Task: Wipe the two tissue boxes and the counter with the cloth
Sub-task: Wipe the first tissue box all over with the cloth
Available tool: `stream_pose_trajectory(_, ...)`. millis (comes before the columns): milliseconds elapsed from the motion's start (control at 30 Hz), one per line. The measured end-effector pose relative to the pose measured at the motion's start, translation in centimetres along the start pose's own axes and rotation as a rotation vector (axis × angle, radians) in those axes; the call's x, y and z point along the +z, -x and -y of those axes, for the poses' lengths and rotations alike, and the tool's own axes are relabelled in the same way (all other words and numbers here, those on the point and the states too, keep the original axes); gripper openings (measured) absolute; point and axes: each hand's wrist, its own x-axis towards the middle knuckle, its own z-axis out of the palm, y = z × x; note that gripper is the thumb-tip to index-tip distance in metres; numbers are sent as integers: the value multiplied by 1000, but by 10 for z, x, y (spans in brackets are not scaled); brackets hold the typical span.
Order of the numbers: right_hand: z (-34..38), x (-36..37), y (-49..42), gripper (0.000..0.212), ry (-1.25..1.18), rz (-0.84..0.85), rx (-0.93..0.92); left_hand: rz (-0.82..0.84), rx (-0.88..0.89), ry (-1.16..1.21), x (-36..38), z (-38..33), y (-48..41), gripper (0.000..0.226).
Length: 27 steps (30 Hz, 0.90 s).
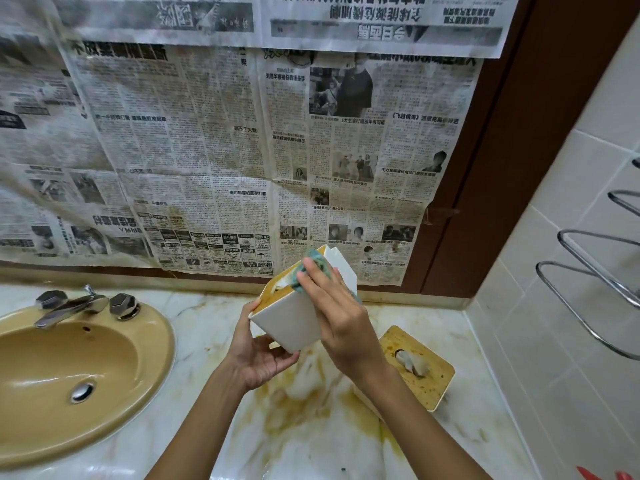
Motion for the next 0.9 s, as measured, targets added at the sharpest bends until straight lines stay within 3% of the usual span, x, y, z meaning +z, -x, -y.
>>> stream_pose_trajectory(233,-13,2,42,58,106,-75,-64,-3,-9,-19,-6,-2,0,87)
stream_pose_trajectory(433,-38,2,68,54,135,-19,15,21,20,30,-14,-15,2,77)
stream_pose_trajectory(500,-37,-2,65,46,26,-75,184,15,36,8,-21,-22,3,72)
stream_pose_trajectory(567,-31,-7,55,38,-144,-163,494,30,47,-21,-27,-28,4,65)
stream_pose_trajectory(667,-38,-14,29,13,-611,-133,1153,84,80,-146,-34,-38,8,61)
stream_pose_trajectory(733,-45,-19,20,46,-1014,1,1453,102,112,-298,-38,-46,9,69)
stream_pose_trajectory(800,-44,-25,19,65,-1167,147,1453,86,135,-457,-43,-55,10,87)
stream_pose_trajectory(900,-43,-24,27,60,-1179,243,1437,72,159,-630,-50,-68,8,108)
